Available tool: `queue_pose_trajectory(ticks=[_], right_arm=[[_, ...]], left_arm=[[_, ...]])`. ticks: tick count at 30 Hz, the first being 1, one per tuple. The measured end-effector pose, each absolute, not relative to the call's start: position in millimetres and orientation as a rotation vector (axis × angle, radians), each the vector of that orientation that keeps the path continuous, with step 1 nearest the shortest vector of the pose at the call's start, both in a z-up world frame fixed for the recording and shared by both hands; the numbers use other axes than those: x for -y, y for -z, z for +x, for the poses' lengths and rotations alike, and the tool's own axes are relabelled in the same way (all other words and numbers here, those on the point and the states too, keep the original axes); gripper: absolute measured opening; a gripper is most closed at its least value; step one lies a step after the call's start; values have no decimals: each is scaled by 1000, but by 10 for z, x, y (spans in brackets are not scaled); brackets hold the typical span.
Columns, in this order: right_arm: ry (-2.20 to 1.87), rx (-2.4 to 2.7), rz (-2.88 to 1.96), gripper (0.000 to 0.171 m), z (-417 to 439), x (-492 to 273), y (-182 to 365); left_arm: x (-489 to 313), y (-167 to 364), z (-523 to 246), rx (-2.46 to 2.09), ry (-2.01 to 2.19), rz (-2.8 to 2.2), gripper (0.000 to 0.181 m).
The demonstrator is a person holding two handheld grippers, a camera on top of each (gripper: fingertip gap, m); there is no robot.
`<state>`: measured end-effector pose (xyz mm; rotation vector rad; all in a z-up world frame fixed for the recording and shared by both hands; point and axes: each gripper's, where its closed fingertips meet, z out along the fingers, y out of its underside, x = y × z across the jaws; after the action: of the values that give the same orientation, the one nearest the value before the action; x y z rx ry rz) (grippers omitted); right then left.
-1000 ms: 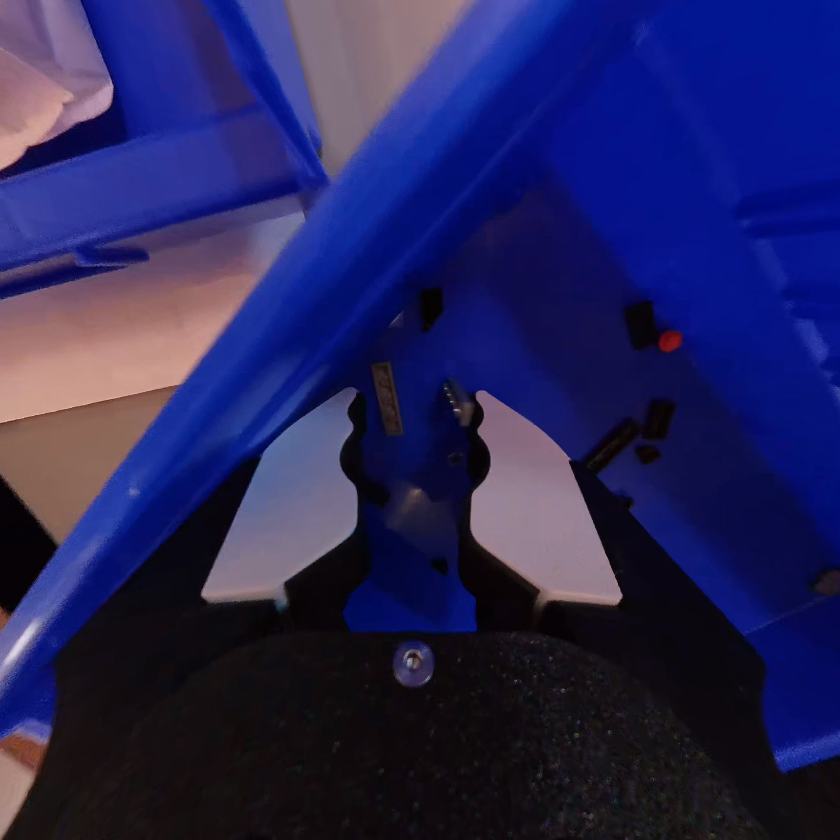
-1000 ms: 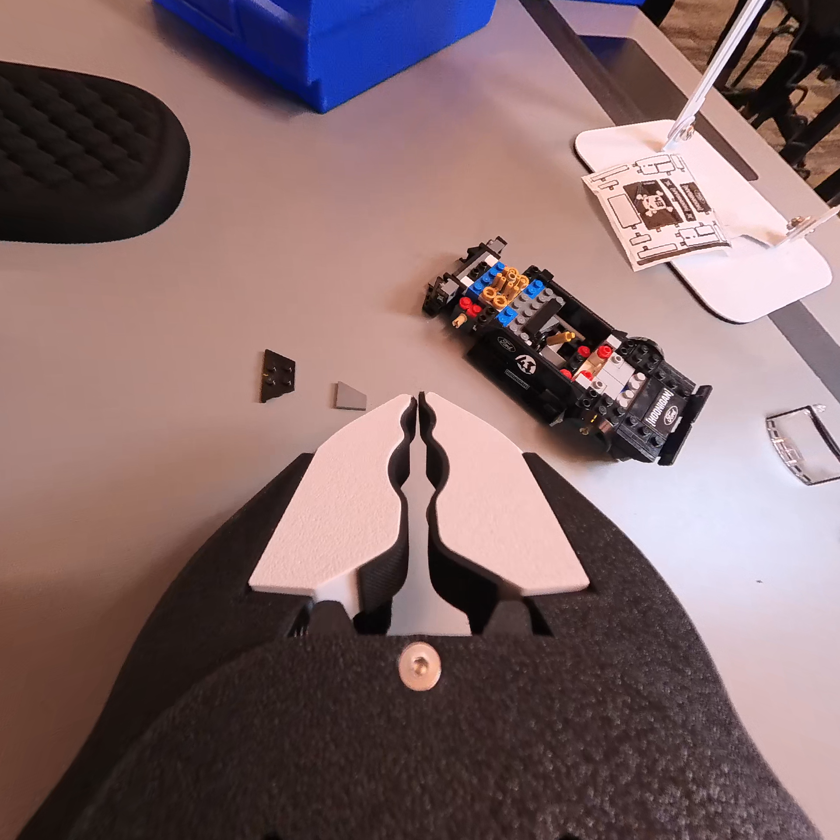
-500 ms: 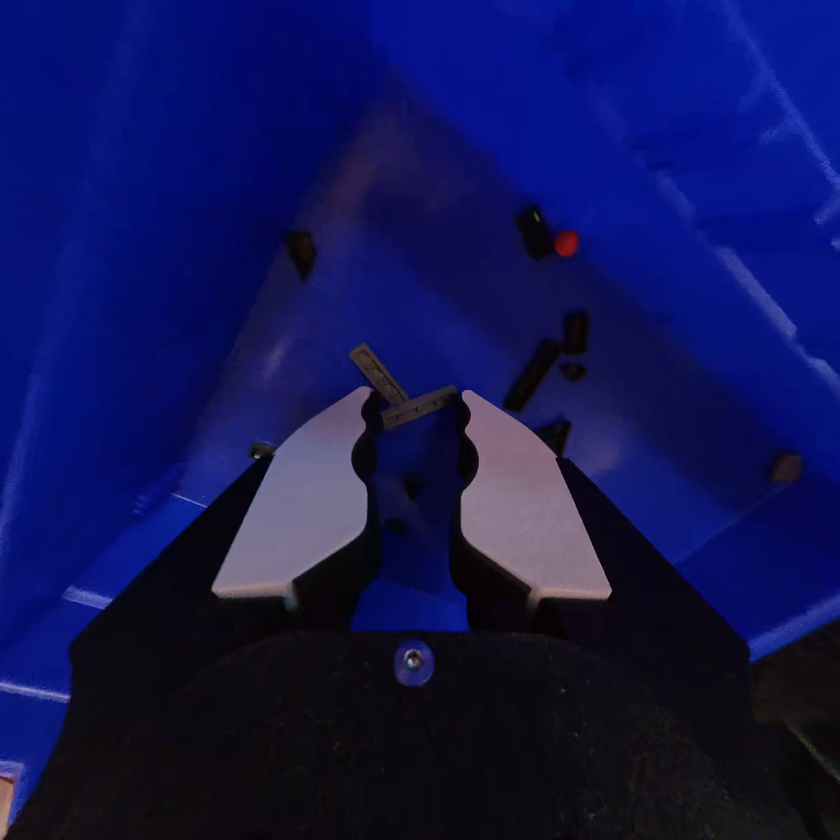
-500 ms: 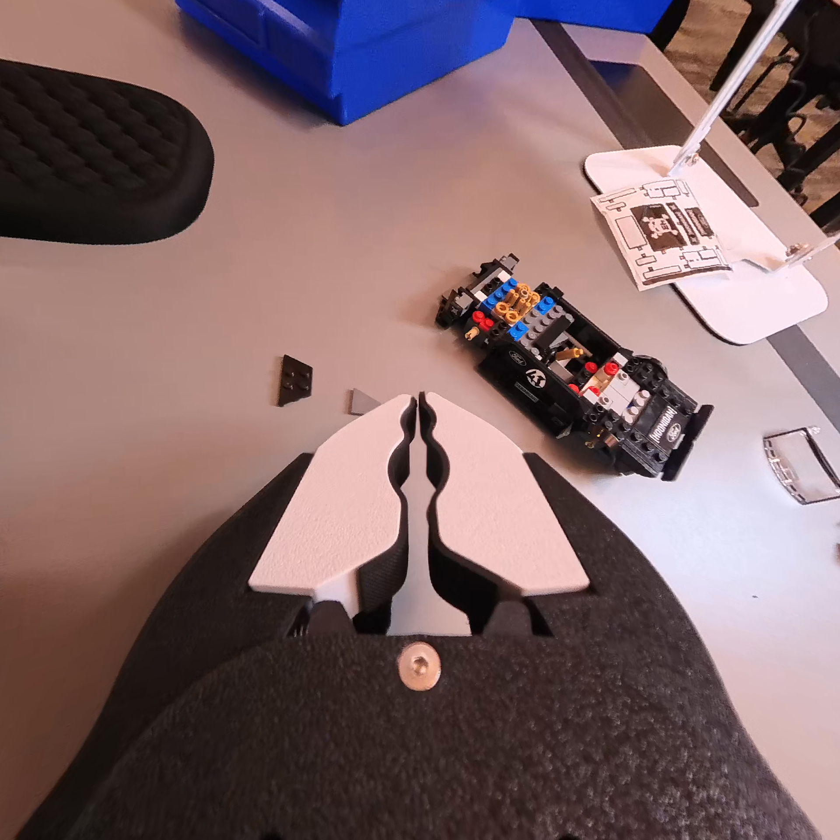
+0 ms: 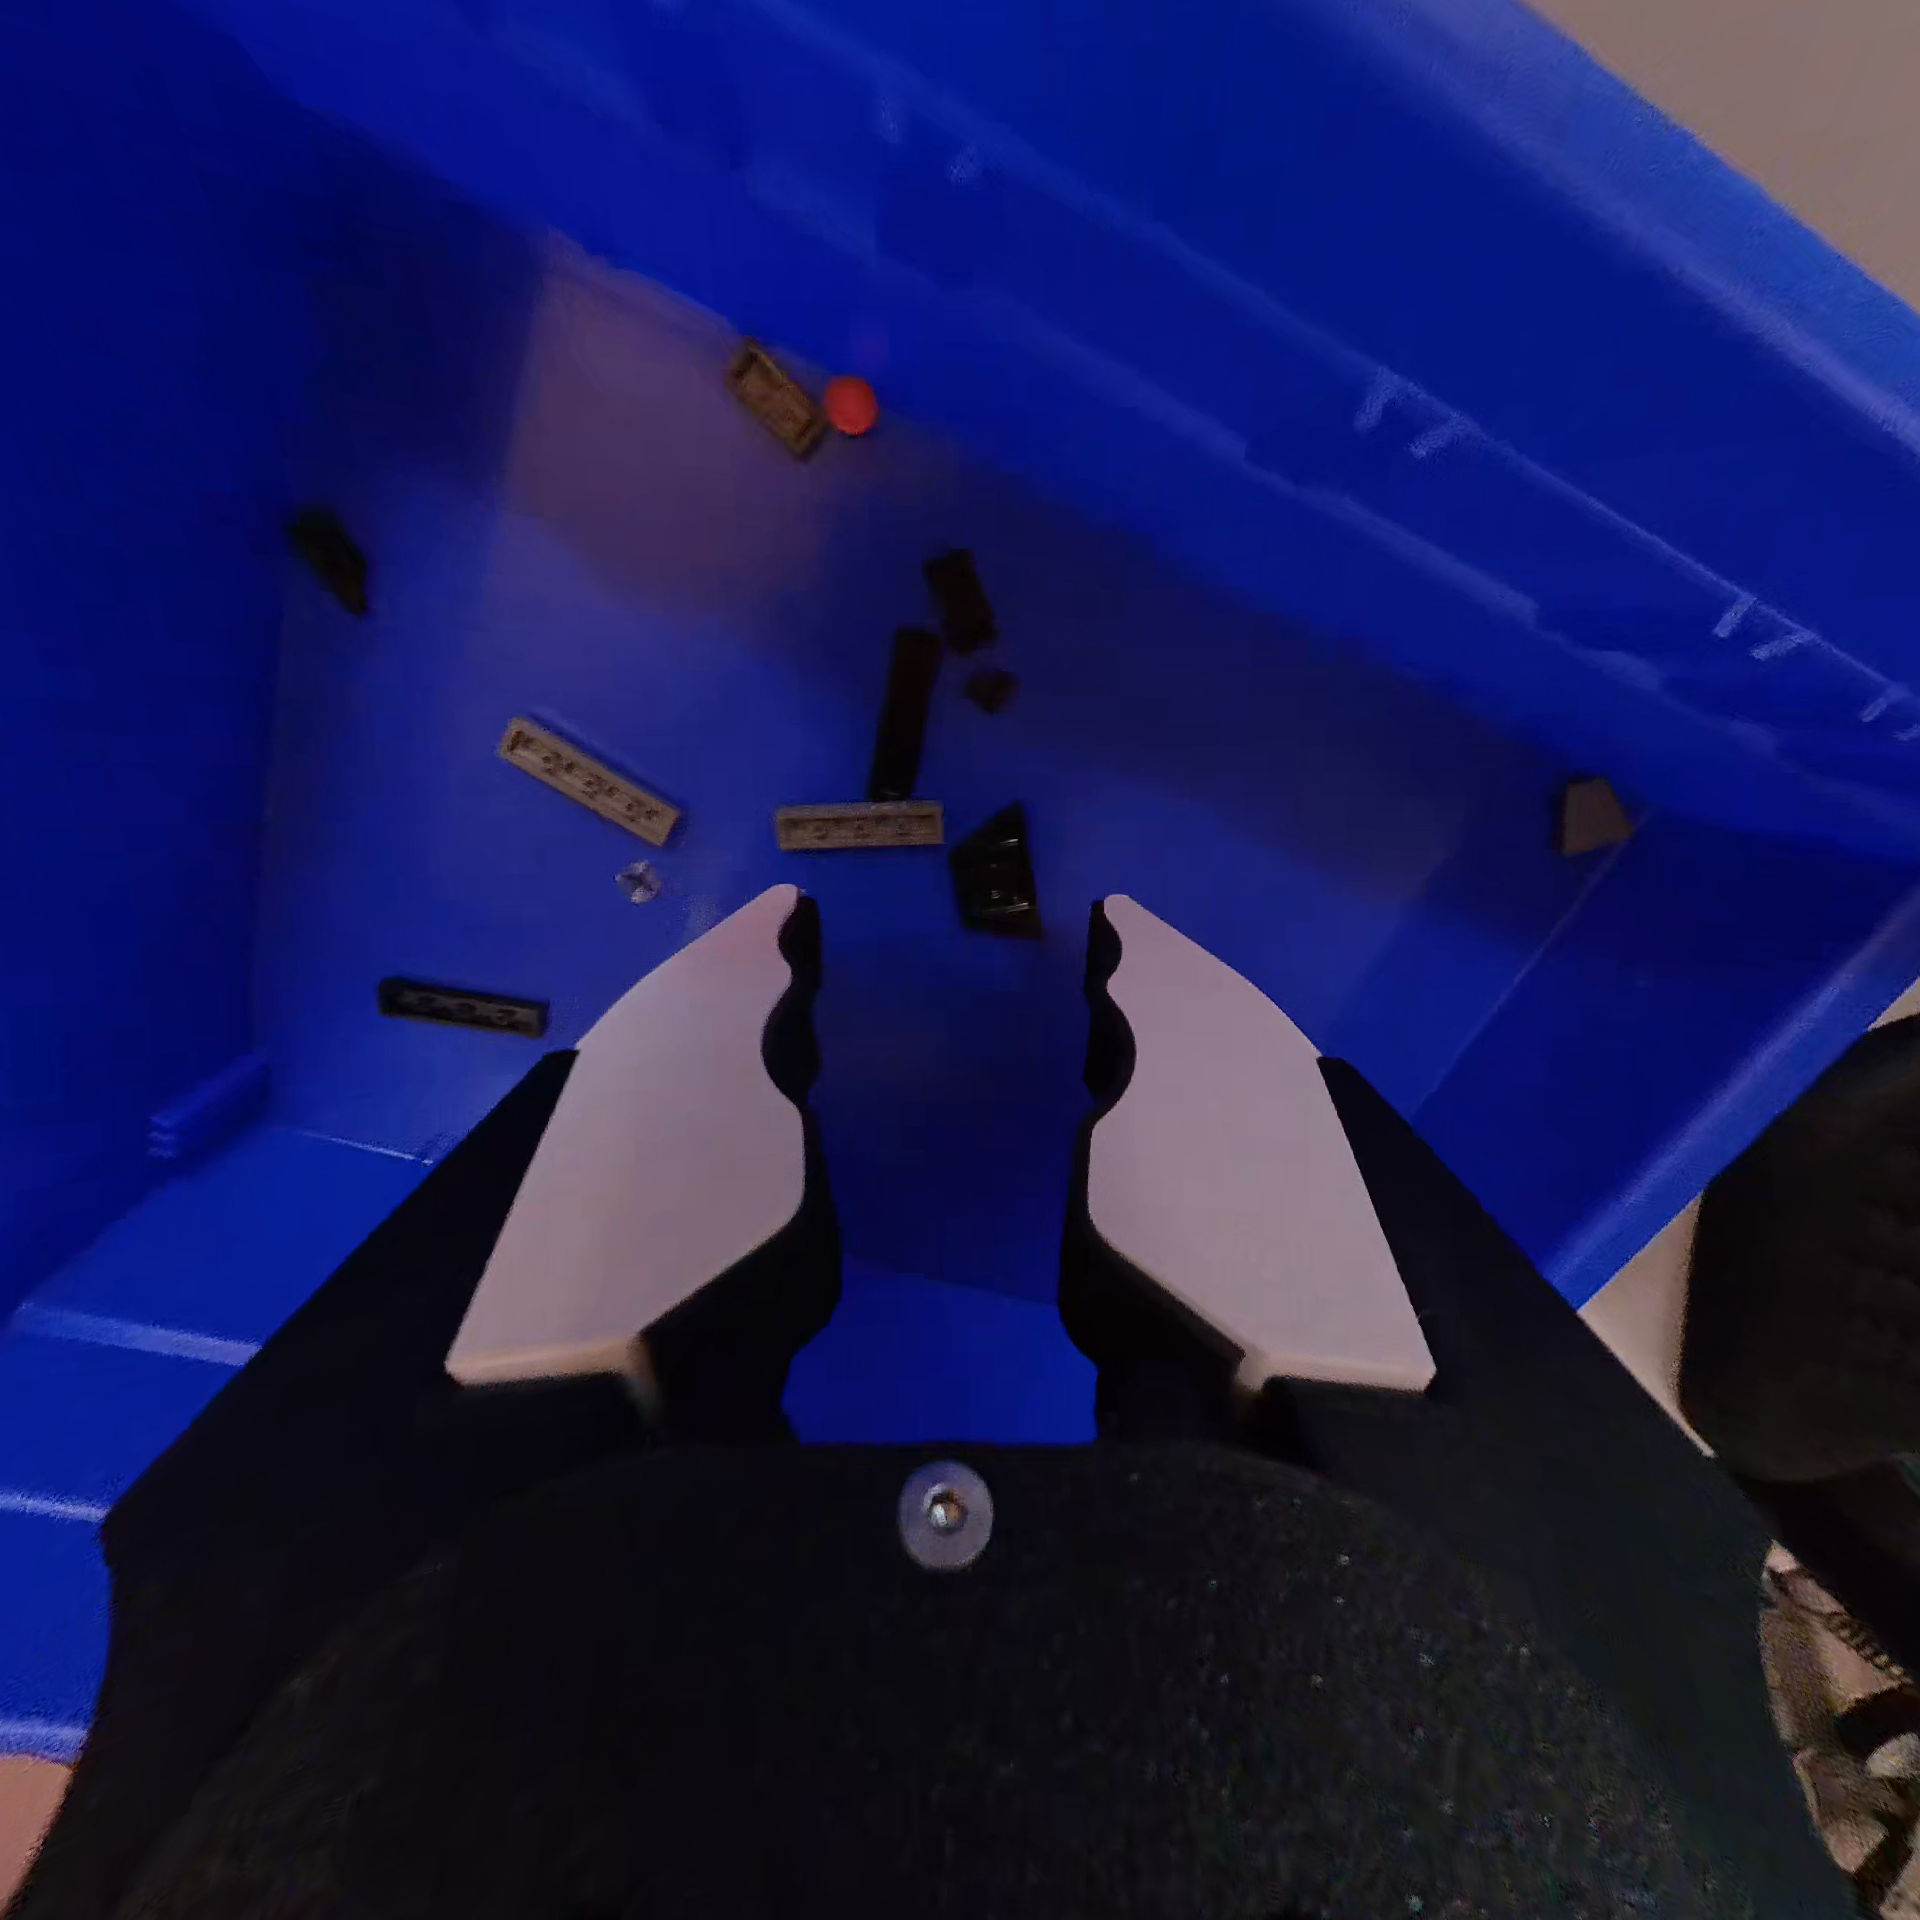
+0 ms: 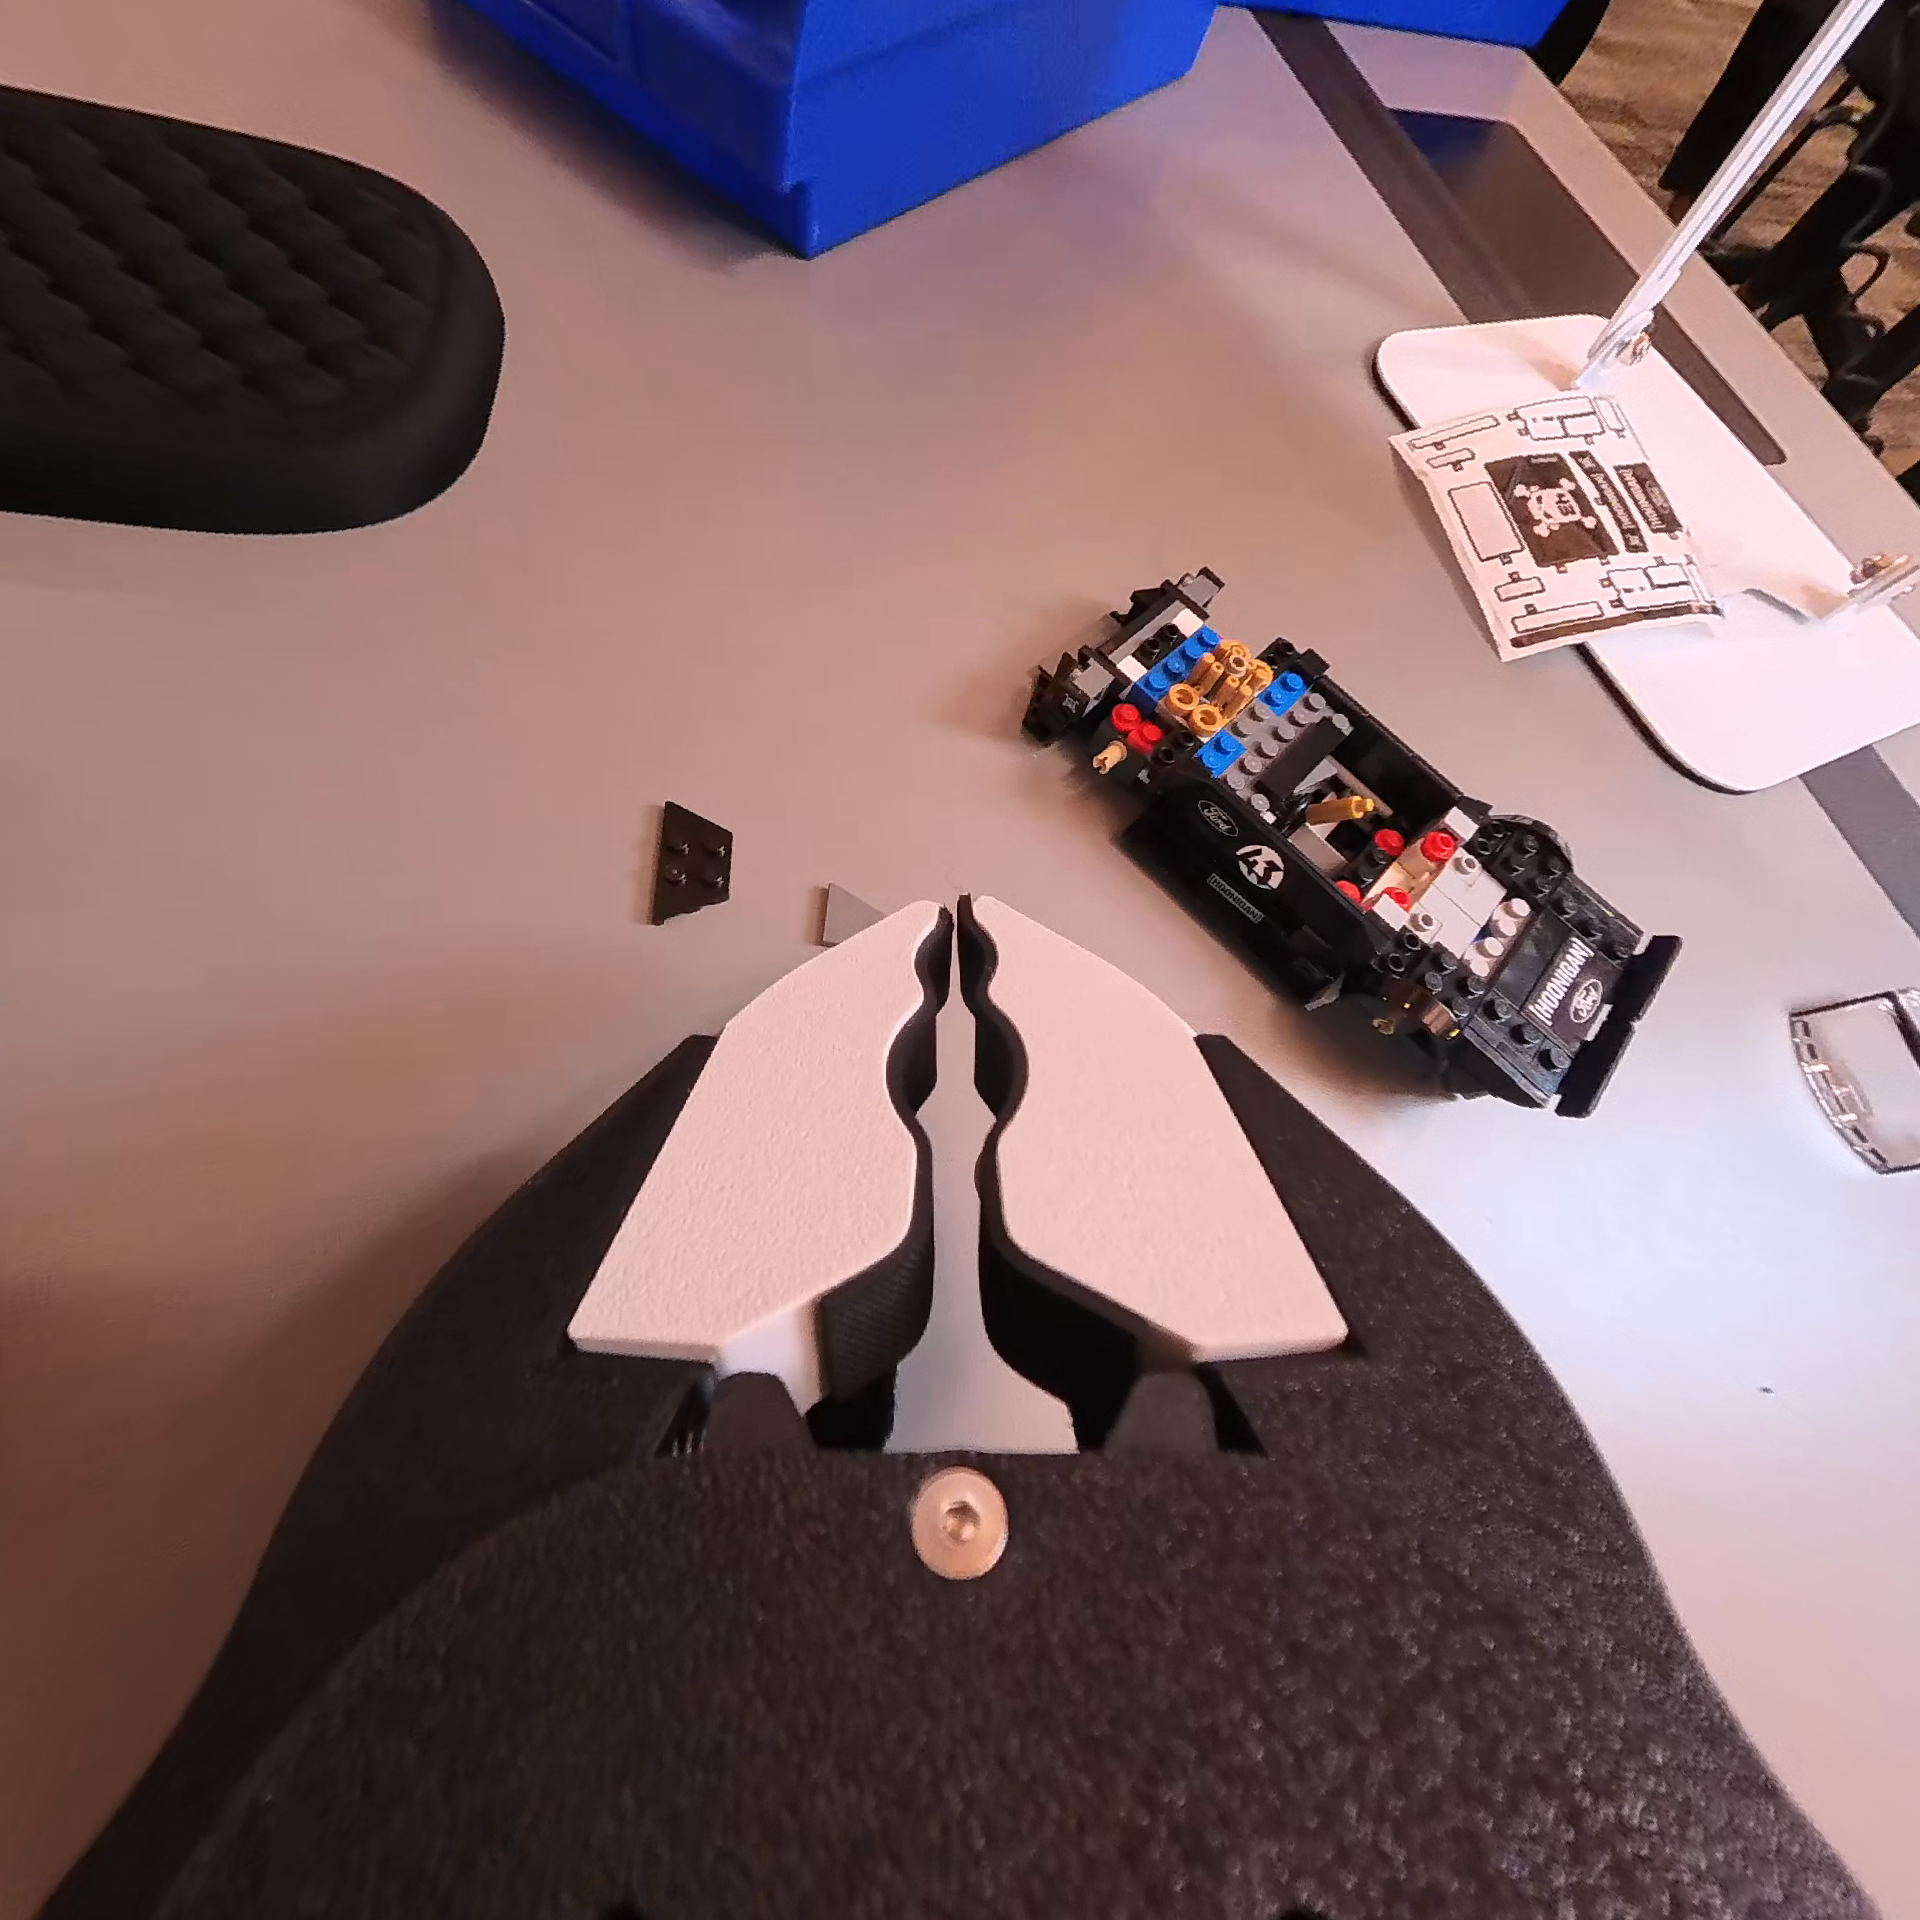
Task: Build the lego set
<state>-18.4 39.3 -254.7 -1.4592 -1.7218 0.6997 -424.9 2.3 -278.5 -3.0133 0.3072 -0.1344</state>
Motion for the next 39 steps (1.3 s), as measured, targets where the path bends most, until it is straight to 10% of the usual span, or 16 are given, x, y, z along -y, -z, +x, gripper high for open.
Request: queue_pose_trajectory(ticks=[7, 11, 39], right_arm=[[-694, 1715, -1464, 1, -199, -400, 2549], [-691, 1711, -1472, 1, -213, -409, 2557], [-716, 1676, -1462, 1, -259, -444, 2518]], left_arm=[[60, 2981, -4168, -390, 119, -3061, 50], [61, 2998, -4239, -394, 81, -3057, 17], [-66, 2354, -4418, -363, 20, -2840, 24]])
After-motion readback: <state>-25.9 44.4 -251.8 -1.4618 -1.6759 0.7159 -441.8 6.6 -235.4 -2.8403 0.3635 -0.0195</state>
